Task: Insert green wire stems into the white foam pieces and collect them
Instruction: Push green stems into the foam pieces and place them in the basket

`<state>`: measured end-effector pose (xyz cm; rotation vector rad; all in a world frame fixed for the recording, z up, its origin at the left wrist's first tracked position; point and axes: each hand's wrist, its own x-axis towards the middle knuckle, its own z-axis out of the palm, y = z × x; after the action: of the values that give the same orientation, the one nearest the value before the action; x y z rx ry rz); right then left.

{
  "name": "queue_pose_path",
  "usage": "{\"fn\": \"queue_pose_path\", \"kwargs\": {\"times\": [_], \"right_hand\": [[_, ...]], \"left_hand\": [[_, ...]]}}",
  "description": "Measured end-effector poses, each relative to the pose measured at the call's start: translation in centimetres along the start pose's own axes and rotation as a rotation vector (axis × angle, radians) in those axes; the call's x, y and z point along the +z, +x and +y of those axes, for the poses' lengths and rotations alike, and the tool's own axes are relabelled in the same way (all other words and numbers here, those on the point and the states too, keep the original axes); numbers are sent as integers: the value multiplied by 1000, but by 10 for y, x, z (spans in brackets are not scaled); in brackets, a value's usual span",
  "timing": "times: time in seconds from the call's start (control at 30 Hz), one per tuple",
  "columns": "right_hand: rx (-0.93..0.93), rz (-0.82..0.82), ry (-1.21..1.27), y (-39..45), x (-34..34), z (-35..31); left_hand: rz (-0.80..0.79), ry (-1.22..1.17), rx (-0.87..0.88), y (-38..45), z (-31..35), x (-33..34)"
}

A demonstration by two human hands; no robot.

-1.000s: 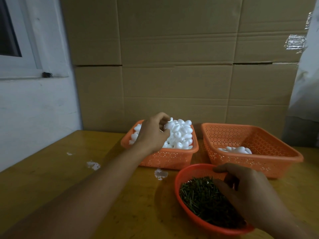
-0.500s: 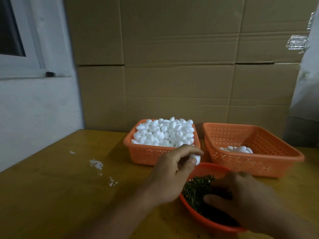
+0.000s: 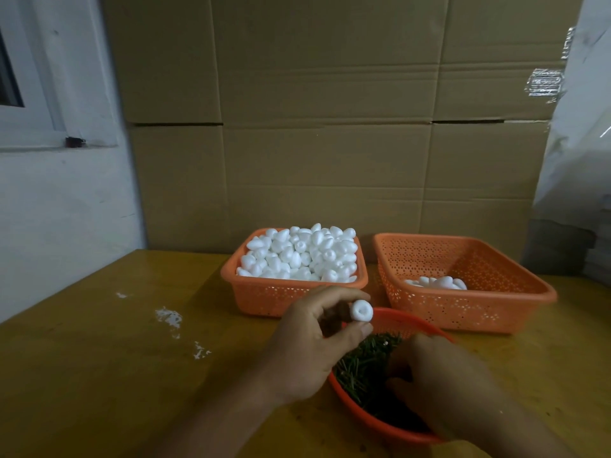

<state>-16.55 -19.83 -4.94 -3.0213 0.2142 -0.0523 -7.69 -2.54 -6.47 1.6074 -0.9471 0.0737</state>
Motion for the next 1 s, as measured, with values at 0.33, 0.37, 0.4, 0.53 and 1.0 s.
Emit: {"fn": "queue_pose_path", "kwargs": {"times": [0.33, 0.37, 0.4, 0.53, 1.0], "right_hand": [[-38, -38, 43, 3, 3, 1], [-45, -50, 56, 4, 3, 2], [-51, -58, 68, 5, 3, 1], [-47, -20, 92, 4, 4, 1], [-181, 430, 741, -3, -1, 3]], "left_hand": [[16, -53, -38, -1, -2, 3], [11, -48, -38, -1, -2, 2], [3, -47, -42, -1, -2, 2], [-8, -64, -62, -1, -2, 2], [50, -342, -238, 1, 5, 0]]}}
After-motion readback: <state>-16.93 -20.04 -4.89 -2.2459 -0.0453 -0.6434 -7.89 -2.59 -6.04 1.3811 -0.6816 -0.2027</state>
